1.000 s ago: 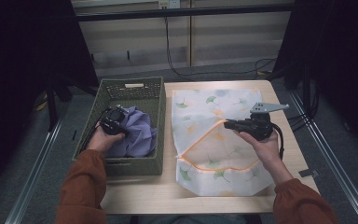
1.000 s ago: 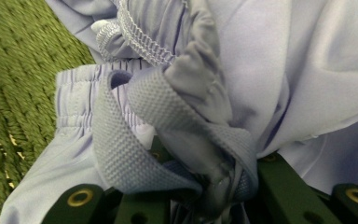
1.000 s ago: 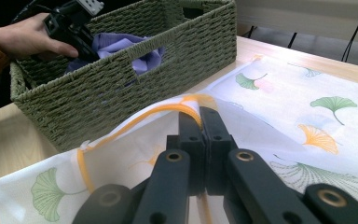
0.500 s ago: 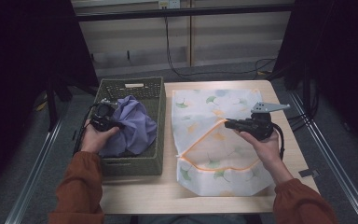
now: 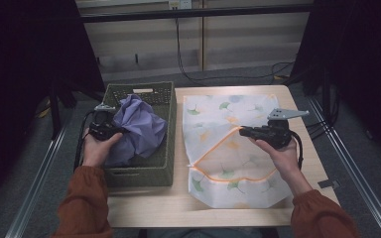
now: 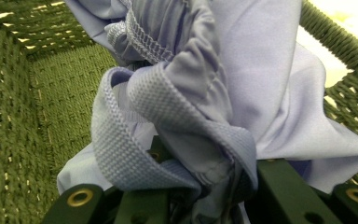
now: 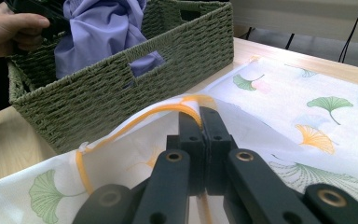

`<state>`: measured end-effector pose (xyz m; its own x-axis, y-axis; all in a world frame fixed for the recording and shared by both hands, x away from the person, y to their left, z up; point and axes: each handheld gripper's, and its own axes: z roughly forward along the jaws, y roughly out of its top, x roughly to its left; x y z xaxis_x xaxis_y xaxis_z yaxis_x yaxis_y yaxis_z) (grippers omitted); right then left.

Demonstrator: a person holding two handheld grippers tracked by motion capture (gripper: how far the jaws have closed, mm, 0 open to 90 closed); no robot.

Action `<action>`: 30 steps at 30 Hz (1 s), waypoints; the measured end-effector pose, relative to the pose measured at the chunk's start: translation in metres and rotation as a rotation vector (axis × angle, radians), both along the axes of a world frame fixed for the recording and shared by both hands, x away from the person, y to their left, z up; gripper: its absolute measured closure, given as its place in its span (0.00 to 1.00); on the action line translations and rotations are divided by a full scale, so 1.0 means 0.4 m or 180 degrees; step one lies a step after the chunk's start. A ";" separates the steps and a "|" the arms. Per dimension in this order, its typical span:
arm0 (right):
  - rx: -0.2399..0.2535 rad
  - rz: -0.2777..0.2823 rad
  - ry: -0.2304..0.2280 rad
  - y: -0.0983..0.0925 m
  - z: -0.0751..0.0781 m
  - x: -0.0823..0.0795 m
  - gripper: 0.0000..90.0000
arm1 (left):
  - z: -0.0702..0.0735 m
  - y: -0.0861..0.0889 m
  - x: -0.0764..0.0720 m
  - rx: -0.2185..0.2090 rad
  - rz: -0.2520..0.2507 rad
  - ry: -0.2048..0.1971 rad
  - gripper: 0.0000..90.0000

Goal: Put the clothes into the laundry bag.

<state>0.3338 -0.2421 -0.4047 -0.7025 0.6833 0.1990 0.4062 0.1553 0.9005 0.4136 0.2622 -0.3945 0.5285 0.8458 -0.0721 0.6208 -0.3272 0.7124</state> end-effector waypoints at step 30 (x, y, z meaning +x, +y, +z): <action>-0.0001 0.0002 0.0002 -0.003 -0.002 -0.004 0.99 | 0.022 0.030 -0.067 -0.0488 0.0109 -0.0503 0.84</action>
<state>0.3321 -0.2433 -0.4057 -0.7027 0.6830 0.1994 0.4068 0.1558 0.9002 0.3866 0.2743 -0.3855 0.5147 0.8490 -0.1196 0.5062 -0.1884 0.8416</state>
